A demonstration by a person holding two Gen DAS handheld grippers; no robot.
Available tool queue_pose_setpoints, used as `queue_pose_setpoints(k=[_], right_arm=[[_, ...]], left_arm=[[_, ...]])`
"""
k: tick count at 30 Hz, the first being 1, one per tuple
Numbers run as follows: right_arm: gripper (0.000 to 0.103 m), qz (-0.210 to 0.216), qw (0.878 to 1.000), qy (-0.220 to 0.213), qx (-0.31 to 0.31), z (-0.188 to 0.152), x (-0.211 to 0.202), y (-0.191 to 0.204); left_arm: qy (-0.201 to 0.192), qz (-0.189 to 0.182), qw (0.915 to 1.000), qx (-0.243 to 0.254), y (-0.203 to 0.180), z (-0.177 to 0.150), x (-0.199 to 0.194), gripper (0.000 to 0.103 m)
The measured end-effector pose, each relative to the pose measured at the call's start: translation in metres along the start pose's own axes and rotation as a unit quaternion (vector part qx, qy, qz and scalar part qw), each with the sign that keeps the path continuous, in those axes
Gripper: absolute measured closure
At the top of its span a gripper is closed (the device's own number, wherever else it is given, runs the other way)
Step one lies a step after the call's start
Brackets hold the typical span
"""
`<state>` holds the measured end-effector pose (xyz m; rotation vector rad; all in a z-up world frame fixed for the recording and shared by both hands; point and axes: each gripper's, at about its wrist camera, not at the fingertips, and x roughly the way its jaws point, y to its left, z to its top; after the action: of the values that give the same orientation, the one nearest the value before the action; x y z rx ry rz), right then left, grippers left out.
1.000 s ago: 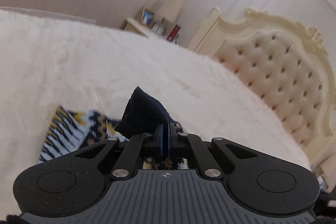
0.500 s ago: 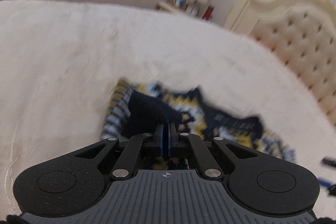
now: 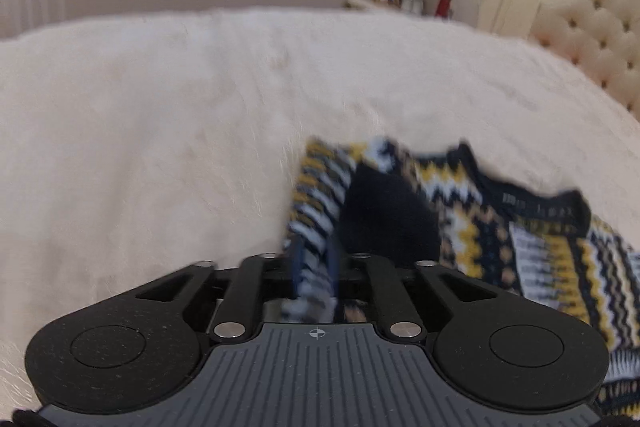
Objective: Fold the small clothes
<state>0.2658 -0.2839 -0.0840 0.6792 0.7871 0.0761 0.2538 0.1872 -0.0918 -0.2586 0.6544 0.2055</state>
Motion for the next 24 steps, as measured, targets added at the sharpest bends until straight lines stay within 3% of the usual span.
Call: queue_pose_setpoints(k=[1,6,8,13,15,17,24], right_arm=[[0.02,-0.001,1.0,-0.001,0.0,0.0,0.0,0.0],[0.02,0.001,1.0,0.003,-0.005,-0.002,0.002,0.003],[0.02,0.002,1.0,0.003,-0.007,-0.002,0.002,0.004],[0.02,0.003,1.0,0.007,-0.01,-0.003,0.002,0.006],[0.02,0.003,1.0,0.006,-0.011,-0.003,0.002,0.006],[0.02,0.004,1.0,0.007,-0.012,-0.004,0.003,0.007],[0.02,0.003,1.0,0.008,-0.015,-0.004,0.004,0.009]], left_arm=[[-0.01,-0.007,0.9999,-0.002,0.0,0.001,-0.002,0.067],[0.009,-0.064,0.9964,-0.055,0.008,0.006,0.008,0.06],[0.016,-0.066,0.996,-0.058,0.006,0.008,0.016,0.053],[0.038,-0.048,0.9979,-0.022,-0.007,0.013,0.037,0.053],[0.041,-0.05,0.9978,-0.013,-0.011,0.013,0.039,0.056],[0.039,-0.059,0.9973,-0.016,-0.012,0.014,0.034,0.098],[0.012,-0.101,0.9916,-0.081,0.001,0.02,-0.006,0.099]])
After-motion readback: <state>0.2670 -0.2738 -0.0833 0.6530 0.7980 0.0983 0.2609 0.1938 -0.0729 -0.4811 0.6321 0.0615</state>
